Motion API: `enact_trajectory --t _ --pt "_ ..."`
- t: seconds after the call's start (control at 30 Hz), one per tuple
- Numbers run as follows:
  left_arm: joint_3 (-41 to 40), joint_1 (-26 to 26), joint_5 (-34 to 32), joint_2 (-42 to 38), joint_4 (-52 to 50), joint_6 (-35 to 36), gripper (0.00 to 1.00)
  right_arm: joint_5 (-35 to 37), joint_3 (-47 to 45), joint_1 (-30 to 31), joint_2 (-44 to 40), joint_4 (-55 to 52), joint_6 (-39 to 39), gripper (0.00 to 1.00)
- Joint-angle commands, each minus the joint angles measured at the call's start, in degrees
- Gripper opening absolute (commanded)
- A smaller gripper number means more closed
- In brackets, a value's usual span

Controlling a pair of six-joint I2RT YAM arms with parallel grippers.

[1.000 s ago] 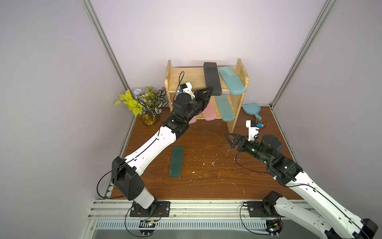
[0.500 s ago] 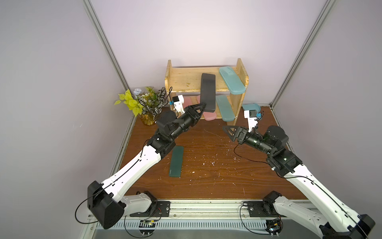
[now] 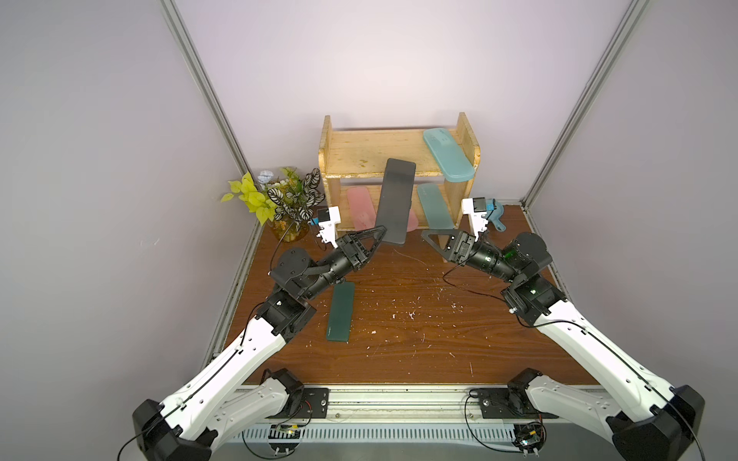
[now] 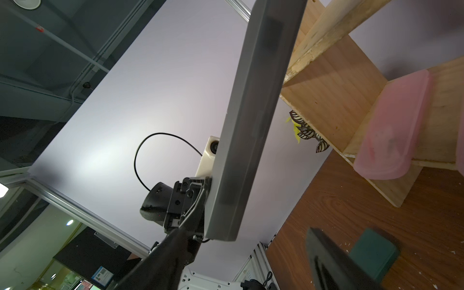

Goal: Remove the pencil cases from the shelf
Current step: Pick up the pencil case from the shelf.

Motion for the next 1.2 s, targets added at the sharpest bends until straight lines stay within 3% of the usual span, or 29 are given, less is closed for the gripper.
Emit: enact_trajectory --t 0.0,0.23,0.83,1.07,1.17 --pt "-0.58 -1.30 0.75 -1.81 1.35 0.88 0.03 -2.16 3.38 -0.23 0.82 5.61 4.18 0.80" --pt "-1.37 -5.46 1.41 -1.26 1.74 0.46 0.02 -1.47 4.51 0.00 2.73 5.33 5.51 0.77" --pt "-3.14 -5.70 5.02 -1.34 2.76 -0.21 0.01 -0.79 0.84 0.47 3.64 11.49 10.93 0.53" --pt "-3.57 -5.90 6.43 -0.55 4.11 -0.63 0.00 -0.39 0.03 0.44 3.90 12.94 12.15 0.53" --pt "-3.53 -5.90 6.63 -0.30 4.24 -0.72 0.00 -0.26 -0.20 0.55 3.89 13.37 12.22 0.48"
